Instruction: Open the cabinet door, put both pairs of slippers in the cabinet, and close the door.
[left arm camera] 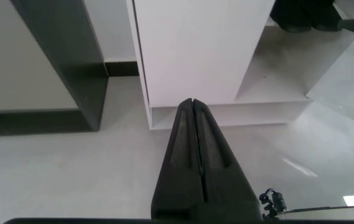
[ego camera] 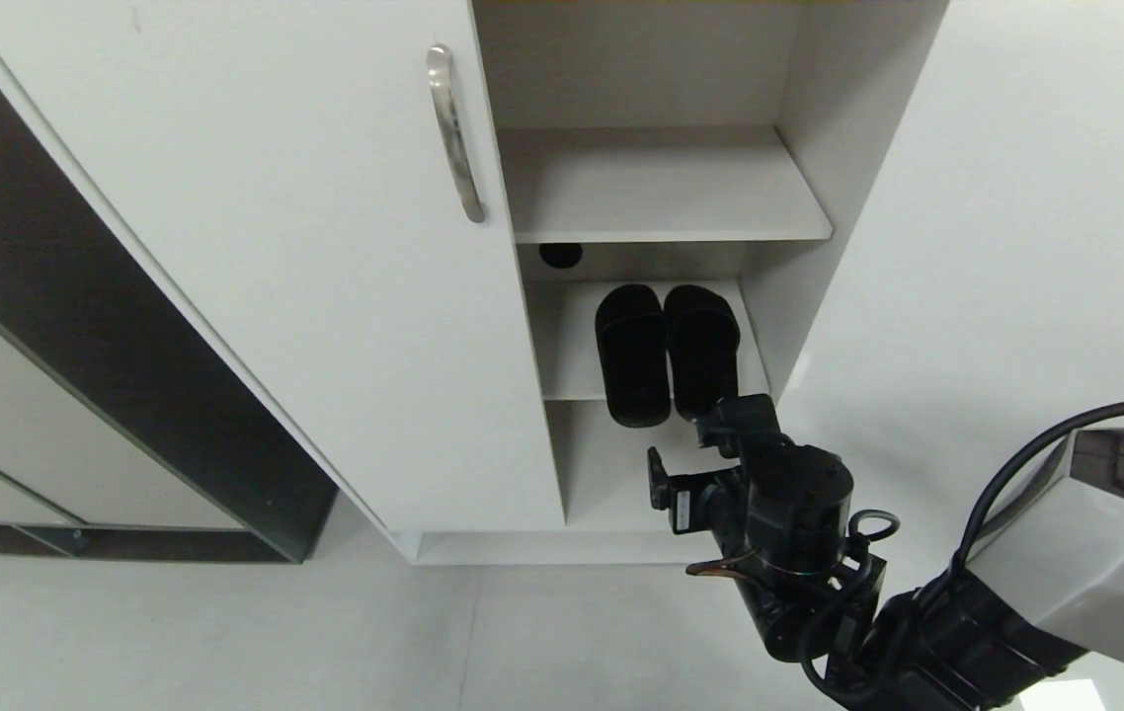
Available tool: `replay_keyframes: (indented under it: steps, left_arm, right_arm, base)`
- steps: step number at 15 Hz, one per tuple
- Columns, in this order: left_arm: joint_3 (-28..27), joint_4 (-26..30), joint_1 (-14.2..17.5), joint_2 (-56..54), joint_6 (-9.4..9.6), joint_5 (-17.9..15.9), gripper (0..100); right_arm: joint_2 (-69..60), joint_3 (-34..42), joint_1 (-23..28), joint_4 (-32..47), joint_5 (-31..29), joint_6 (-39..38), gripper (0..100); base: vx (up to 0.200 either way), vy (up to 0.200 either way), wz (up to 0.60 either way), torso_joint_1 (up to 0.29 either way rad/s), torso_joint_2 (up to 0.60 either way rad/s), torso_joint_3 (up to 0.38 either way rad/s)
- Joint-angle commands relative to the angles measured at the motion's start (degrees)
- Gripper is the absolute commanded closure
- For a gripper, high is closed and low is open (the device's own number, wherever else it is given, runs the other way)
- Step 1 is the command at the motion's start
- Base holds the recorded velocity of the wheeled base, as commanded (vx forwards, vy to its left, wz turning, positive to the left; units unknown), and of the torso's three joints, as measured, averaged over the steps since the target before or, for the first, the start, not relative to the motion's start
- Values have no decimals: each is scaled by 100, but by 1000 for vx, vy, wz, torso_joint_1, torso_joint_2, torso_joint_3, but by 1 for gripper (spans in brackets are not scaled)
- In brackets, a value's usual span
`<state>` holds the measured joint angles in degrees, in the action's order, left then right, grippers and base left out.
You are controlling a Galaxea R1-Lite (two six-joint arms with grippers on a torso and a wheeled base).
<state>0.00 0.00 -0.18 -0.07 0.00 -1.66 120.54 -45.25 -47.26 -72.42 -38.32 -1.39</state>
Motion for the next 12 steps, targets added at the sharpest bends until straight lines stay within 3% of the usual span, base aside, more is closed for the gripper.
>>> replay_keyframes:
  steps: [1,2,12]
  left_arm:
    - [0,0,1,7,0,-1,100]
    - [0,0,1,7,0,-1,100]
    - [0,0,1,7,0,16,100]
  right_arm:
    - [57,-1,-2,0,-1,-2,0]
    - [57,-1,-2,-9,-1,-2,0]
    - [101,16,7,0,-1,-10,0]
  base:
    - [-200,0,0,-2,2,2]
    - [-200,0,0,2,2,2]
    - [0,0,0,0,0,0]
